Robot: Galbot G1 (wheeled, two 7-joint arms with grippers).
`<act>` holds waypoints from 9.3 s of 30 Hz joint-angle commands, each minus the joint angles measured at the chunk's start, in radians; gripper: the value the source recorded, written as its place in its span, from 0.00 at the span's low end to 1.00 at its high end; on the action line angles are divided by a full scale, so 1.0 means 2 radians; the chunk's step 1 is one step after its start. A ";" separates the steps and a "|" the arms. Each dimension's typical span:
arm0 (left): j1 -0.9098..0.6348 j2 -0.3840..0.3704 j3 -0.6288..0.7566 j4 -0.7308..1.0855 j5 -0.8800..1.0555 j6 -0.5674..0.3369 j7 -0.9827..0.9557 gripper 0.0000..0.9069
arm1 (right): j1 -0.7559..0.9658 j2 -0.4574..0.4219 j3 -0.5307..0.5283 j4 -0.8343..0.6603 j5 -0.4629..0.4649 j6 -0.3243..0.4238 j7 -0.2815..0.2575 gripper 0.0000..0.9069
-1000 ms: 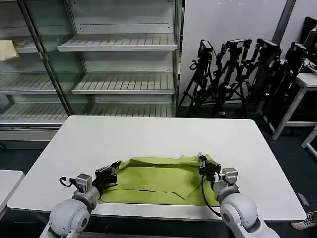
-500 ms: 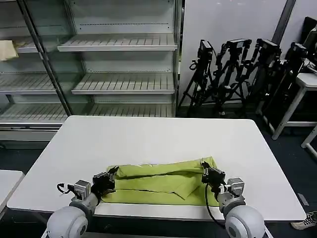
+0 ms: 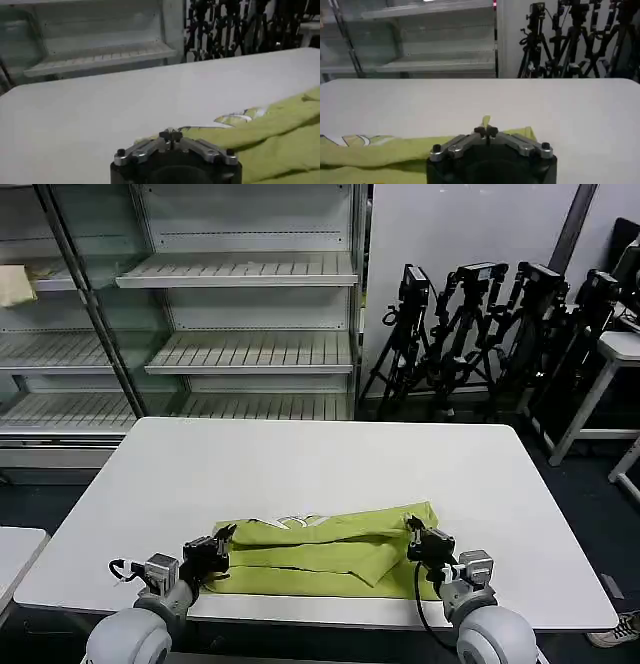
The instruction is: Fold and organize the clothes.
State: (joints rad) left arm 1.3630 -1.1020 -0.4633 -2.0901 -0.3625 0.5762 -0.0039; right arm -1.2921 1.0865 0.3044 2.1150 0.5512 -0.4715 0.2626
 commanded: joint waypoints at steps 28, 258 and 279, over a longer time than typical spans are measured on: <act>0.026 -0.047 0.044 -0.016 -0.167 0.002 -0.246 0.01 | -0.076 -0.005 0.071 0.076 -0.040 0.016 -0.018 1.00; -0.113 -0.172 0.261 0.096 0.444 -0.195 0.092 0.01 | -0.027 -0.015 0.153 0.057 -0.065 0.075 -0.052 1.00; -0.104 -0.141 0.131 0.012 0.210 -0.177 0.031 1.00 | 0.023 -0.034 0.168 -0.018 -0.087 0.103 -0.097 1.00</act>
State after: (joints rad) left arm 1.1703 -1.4345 0.0069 -1.9823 0.2554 0.2063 0.1224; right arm -1.2924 1.0329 0.6305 2.1638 0.4057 -0.3024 0.1140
